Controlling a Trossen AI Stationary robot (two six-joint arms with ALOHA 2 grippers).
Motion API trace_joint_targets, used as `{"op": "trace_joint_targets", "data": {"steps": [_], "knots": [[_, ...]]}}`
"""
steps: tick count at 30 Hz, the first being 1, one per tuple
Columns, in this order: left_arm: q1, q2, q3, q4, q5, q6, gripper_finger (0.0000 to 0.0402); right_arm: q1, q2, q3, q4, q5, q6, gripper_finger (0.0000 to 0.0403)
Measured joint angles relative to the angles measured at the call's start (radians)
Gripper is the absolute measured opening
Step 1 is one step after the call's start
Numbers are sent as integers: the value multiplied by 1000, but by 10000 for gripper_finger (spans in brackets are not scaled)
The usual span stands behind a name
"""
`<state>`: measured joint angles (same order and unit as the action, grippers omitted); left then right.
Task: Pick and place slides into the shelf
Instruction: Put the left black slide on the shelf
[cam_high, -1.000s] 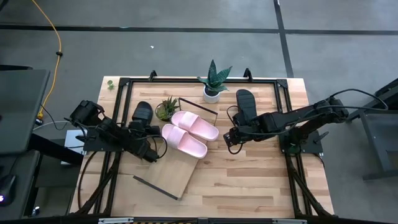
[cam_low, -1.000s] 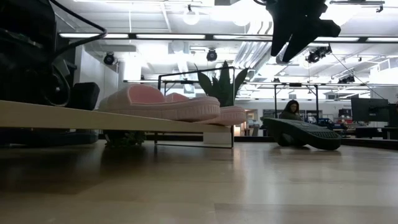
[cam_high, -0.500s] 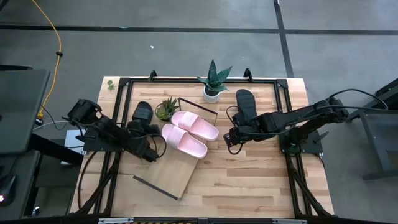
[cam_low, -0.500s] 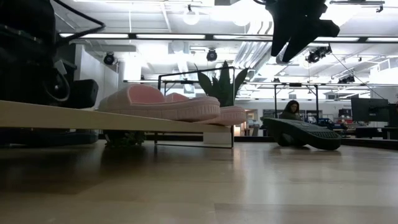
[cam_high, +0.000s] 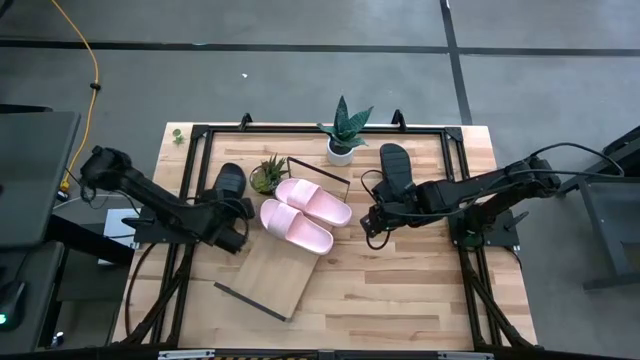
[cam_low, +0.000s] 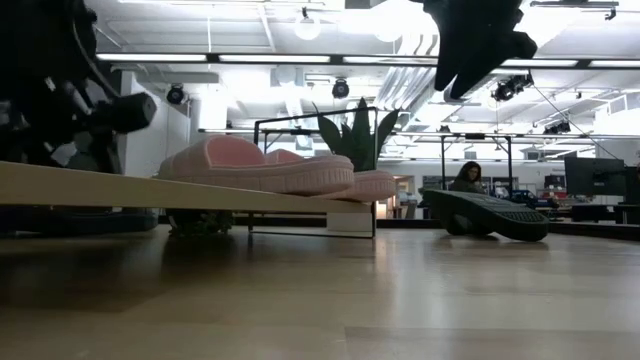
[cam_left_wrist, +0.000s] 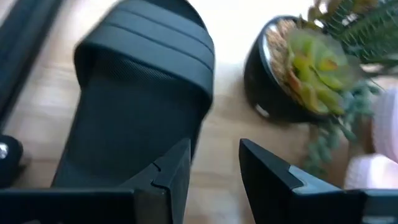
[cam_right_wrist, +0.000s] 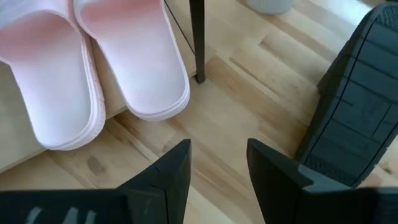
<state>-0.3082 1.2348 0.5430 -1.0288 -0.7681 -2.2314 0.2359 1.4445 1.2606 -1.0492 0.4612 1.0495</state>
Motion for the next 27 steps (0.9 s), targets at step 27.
{"op": "trace_joint_targets", "data": {"steps": [27], "knots": [[1,-571,0,263,203,732,127,0,0,0,48,57,-100,146]]}}
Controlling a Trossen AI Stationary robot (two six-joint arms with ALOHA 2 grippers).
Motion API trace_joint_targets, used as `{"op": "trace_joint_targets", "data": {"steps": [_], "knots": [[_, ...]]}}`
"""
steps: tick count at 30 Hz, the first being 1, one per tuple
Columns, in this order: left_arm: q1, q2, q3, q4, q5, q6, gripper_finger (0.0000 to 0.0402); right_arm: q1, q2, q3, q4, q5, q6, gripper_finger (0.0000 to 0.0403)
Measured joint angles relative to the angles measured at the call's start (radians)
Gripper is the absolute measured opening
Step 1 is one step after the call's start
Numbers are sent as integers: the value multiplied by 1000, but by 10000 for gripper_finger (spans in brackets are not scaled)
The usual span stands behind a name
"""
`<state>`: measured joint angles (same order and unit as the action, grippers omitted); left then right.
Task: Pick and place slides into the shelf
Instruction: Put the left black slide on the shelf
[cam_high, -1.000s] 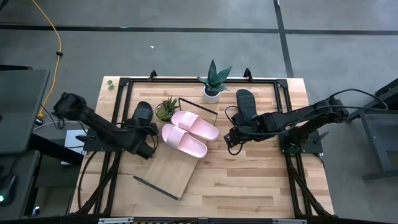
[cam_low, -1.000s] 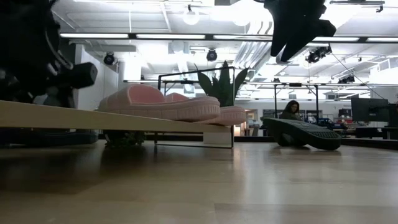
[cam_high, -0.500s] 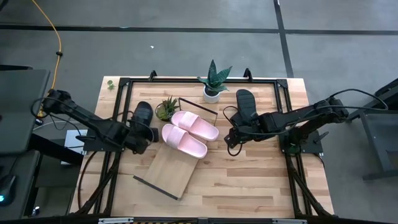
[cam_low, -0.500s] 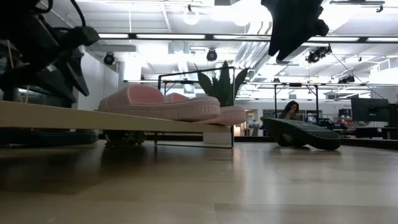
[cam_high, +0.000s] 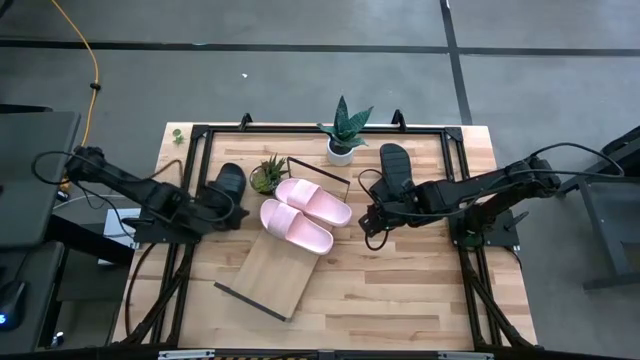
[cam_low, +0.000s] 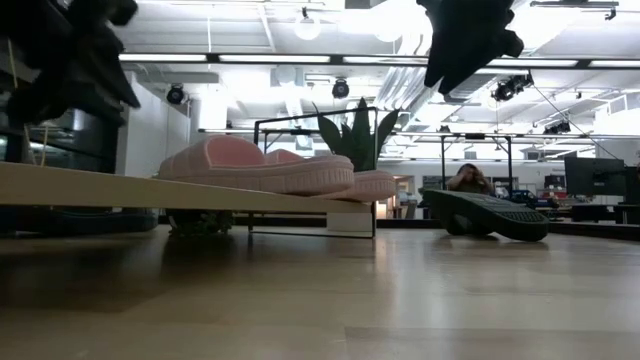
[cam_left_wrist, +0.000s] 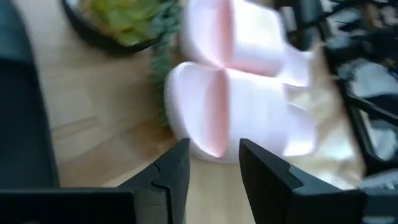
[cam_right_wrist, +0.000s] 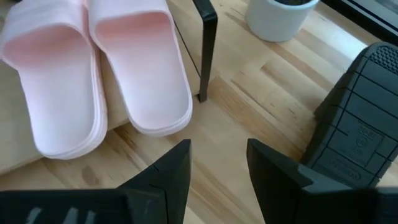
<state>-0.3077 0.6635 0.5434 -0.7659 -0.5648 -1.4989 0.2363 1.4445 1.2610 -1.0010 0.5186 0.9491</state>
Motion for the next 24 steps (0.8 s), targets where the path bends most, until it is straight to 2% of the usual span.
{"op": "trace_joint_targets", "data": {"steps": [5,10,15,20,24], "knots": [[0,-152,1,-18,34,195,126,0,0,0,34,5,-8,146],[0,-238,103,-234,57,221,126,-1,0,0,72,8,-8,146],[1,-207,286,-430,22,311,126,-1,0,0,100,32,4,146],[1,-112,440,-467,-33,486,126,-12,0,0,102,32,37,146],[1,-37,519,-466,-49,586,126,-20,0,0,107,30,39,146]]}}
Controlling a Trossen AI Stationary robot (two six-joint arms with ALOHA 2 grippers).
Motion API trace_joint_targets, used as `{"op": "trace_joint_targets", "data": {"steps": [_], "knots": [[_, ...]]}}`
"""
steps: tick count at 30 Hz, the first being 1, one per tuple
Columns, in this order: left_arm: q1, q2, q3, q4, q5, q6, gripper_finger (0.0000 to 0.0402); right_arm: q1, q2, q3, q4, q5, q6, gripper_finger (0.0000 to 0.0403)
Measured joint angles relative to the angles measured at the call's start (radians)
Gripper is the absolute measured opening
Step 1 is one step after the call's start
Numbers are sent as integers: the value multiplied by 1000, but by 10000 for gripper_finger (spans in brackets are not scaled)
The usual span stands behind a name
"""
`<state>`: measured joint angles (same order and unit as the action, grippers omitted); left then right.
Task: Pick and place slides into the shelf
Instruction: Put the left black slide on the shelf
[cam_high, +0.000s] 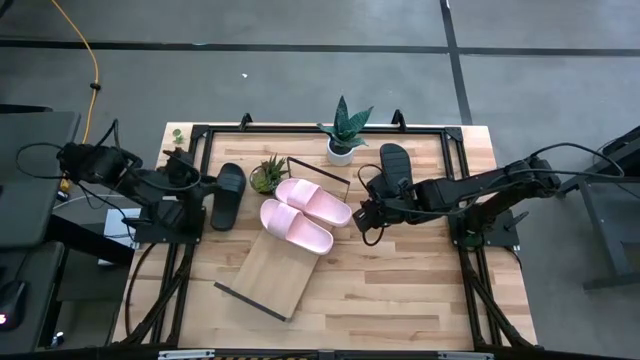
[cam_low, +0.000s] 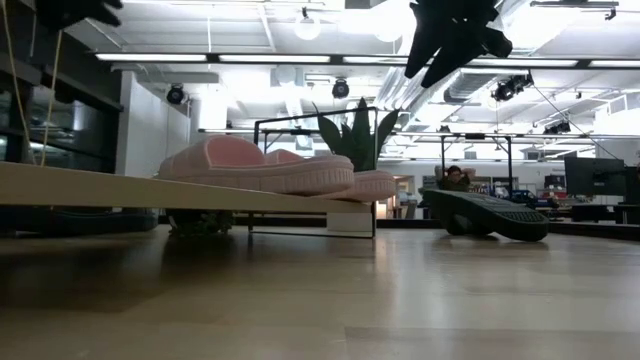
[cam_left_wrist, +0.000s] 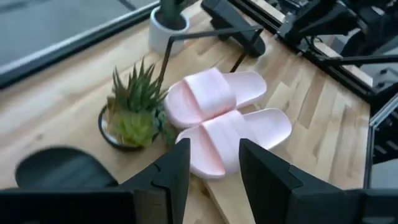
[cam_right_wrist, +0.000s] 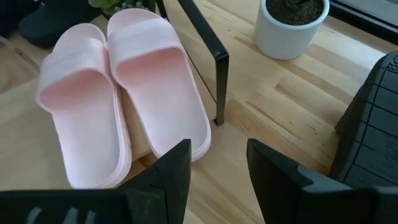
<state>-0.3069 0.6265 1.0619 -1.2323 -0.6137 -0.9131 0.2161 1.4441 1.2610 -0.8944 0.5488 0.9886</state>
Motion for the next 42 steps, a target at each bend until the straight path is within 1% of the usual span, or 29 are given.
{"op": "trace_joint_targets", "data": {"steps": [8,11,13,16,19,21,25,28,32,34,36,42], "knots": [[1,94,87,1,19,125,126,-1,0,0,2,2,-2,146],[47,132,125,7,25,172,126,-7,0,0,2,2,-3,146],[107,176,152,34,74,245,126,-12,0,0,2,2,-8,146],[222,267,191,75,203,383,126,-22,0,0,2,0,-27,146],[360,353,231,56,270,501,126,-33,0,0,2,-3,-30,146],[451,387,259,33,323,566,126,-34,0,0,2,-2,-33,146],[625,414,300,3,416,687,126,-33,0,0,0,0,-65,146],[772,412,306,0,521,765,126,-33,0,0,1,1,-86,146],[961,431,305,-57,664,833,126,-33,0,0,1,3,-111,146],[1025,461,305,-95,709,850,126,-33,0,0,1,7,-138,146],[1069,499,304,-121,732,858,126,-36,0,0,1,8,-165,146],[1121,616,304,-202,732,891,126,-60,0,0,4,0,-220,146]]}}
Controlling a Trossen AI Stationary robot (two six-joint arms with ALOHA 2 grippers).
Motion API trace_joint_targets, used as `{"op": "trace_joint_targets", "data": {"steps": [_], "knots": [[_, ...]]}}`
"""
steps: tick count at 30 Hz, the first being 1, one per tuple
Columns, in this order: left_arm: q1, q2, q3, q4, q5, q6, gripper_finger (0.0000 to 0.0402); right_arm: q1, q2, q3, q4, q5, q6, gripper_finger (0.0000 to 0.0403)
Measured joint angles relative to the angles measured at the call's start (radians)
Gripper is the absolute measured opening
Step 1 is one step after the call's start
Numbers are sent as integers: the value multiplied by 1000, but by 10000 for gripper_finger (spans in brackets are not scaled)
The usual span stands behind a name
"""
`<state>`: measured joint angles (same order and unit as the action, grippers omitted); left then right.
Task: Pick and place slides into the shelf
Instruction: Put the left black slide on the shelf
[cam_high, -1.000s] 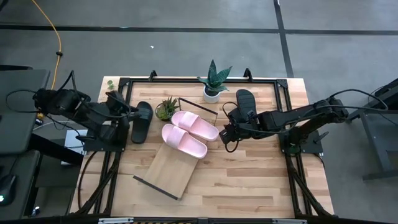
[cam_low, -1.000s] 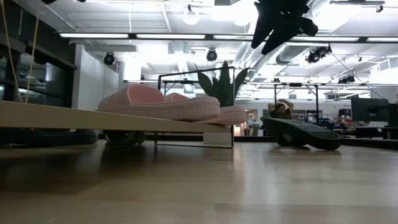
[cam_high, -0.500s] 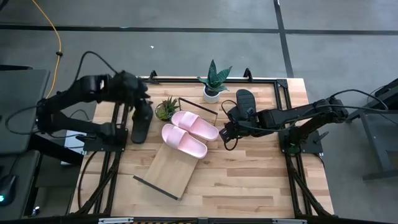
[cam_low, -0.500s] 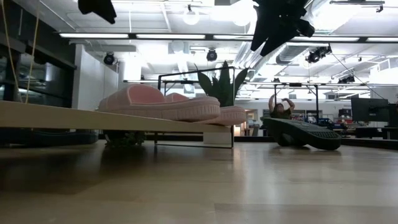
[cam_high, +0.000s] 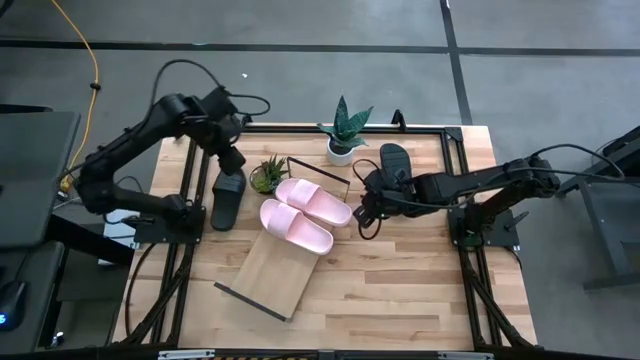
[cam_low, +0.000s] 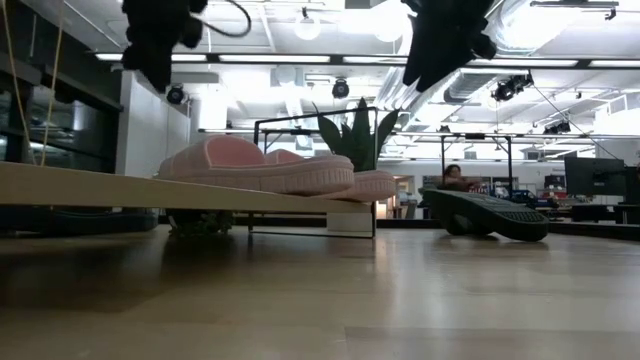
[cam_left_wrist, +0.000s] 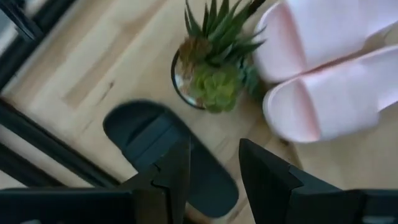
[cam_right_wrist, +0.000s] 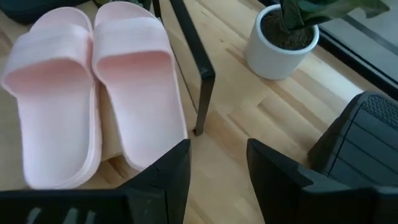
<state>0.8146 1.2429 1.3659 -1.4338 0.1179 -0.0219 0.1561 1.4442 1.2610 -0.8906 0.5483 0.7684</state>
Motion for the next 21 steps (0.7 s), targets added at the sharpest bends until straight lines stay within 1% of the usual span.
{"op": "trace_joint_targets", "data": {"steps": [5,11,14,21], "knots": [[-3,103,0,-38,0,52,127,-8,0,0,23,-4,-36,146],[-3,209,0,-70,30,171,127,-8,0,0,70,-23,-74,146],[-2,246,0,-71,31,224,127,-8,0,0,84,-47,-81,146],[-2,285,-8,-81,58,382,127,-8,0,0,84,-43,-71,146]]}}
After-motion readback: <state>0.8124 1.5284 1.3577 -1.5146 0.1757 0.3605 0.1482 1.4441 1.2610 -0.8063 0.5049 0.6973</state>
